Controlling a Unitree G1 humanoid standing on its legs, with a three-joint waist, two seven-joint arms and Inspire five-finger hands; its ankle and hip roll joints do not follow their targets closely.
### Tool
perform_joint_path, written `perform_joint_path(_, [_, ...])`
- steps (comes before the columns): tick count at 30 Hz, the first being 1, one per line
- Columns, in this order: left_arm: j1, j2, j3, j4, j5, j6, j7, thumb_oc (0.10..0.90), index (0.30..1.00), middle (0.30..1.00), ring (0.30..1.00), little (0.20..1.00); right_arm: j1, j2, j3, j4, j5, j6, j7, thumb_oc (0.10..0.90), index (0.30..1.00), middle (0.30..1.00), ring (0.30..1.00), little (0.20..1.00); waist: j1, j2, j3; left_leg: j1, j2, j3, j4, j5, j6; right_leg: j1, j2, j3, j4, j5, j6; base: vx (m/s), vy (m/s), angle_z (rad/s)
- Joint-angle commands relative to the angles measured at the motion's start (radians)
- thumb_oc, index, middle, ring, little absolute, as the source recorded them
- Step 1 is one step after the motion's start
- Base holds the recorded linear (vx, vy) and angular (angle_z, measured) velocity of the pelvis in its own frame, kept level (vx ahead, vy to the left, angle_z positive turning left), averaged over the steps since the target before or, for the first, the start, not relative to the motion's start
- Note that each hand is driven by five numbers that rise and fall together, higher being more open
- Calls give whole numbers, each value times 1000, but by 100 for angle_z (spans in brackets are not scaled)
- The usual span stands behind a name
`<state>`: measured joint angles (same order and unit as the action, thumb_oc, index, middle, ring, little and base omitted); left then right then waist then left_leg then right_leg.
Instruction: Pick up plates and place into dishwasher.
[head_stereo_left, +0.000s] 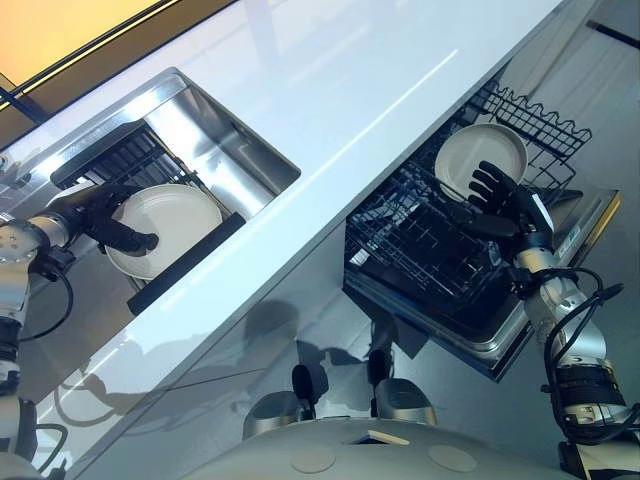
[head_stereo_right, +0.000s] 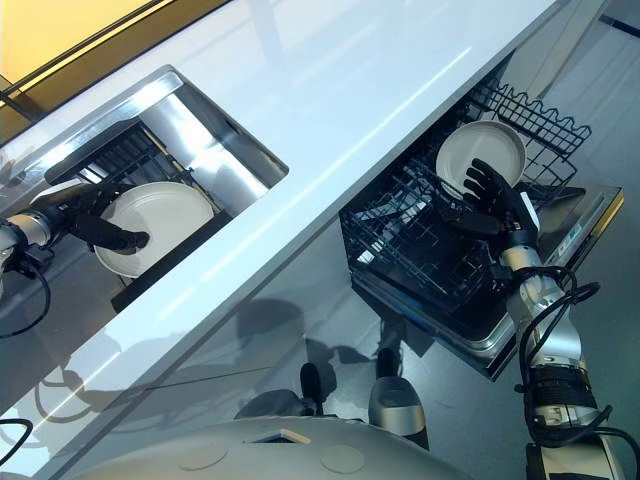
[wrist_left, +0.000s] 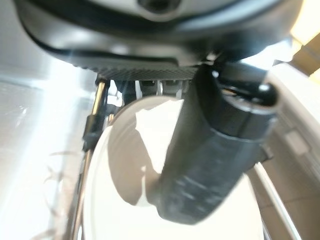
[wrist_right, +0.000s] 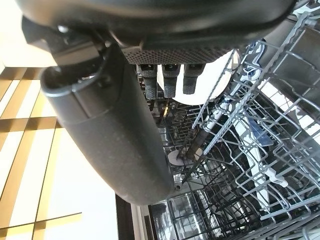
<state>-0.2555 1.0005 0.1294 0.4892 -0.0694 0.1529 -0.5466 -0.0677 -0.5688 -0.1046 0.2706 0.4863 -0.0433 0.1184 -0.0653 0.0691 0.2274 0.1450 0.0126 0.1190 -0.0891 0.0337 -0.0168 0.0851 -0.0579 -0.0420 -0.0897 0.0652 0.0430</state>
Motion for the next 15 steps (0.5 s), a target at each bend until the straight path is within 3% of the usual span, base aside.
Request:
perform_joint_path(1, [9,63,32,-62,-145,-107,-7,100,300,300,300,200,-38,-45,-44,-67,12,-95,7,800,900,900,900,900,33,21,-107,-33,-98,-38,38,-115,70,-23,45,-73,98,-155,44,9,-68,2])
perform_joint_path(5, [13,20,46,-178,-258,-162,20,100,300,300,300,200,-46,-32,-49,-89,28,-115,-6,800,900,900,900,900,39,17,-113,-27,-97,-51,28,-111,66,-16,49,-79,96,-162,38,19,-55,9])
perform_joint_path(15, [-15,-37,38,-325,-310,-234,84,100,300,300,300,200,-89,-30,-63,-124,14,-150,-51,800,900,900,900,900,49,10,-130,-24,-90,-64,24,-103,61,-6,59,-83,92,-165,21,16,-15,1])
